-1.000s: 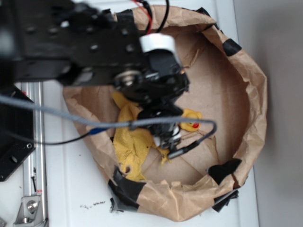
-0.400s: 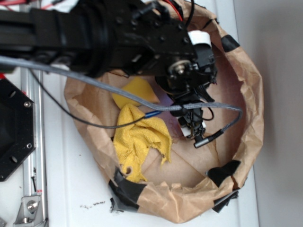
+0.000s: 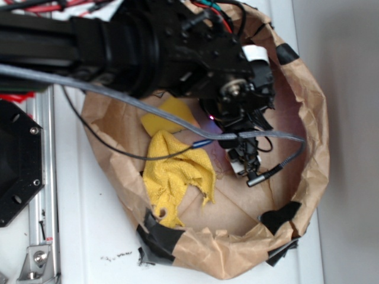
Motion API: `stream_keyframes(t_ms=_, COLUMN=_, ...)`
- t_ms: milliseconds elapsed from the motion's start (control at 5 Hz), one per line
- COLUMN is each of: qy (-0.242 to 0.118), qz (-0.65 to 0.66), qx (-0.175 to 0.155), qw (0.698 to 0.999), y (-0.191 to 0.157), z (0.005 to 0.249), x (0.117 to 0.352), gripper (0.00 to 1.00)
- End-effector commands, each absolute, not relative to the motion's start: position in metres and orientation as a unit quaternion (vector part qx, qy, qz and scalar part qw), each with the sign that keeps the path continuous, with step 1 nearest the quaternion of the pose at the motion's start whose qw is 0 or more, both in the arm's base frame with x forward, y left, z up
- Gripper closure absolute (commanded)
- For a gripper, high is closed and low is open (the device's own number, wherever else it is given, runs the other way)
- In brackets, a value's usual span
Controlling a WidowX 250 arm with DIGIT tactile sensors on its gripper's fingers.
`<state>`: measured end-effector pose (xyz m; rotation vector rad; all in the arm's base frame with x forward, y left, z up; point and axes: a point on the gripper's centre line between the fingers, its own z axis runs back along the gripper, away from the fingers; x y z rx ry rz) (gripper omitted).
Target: Grab the yellow duck.
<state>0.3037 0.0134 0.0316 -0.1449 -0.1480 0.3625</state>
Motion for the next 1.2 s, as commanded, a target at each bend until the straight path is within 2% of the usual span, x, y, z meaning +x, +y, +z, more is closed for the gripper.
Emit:
stream_keyframes(t_ms=0, qy=-0.084, qz=0.130, qx=-0.062, qw=0.986, y=-0.032, z=0.037, x=0.334, gripper=0.00)
stream_keyframes(t_ms=200, qy=-0.084, qz=0.121, qx=-0.073, qw=0.986, y=-0.046, z=0.045, x=0.333, gripper=0.00)
stream_keyframes(t_ms=400, qy=-0.074, qz=0.123, qx=-0.095, qw=0.985, y=-0.047, z=0.052, x=0.326, gripper=0.00)
stream_keyframes(t_ms=600, qy=-0.066, qz=0.118, qx=-0.100, qw=0.986, y=-0.047, z=0.060, x=0.319, gripper=0.00)
stream_keyframes(t_ms=800, qy=-0.065, qz=0.120, qx=-0.082, qw=0.987, y=-0.024, z=0.072, x=0.304, gripper=0.00)
stream_keyframes(t_ms=1000, qy=-0.050, qz=0.117, qx=-0.078, qw=0.989, y=-0.017, z=0.072, x=0.299, gripper=0.00)
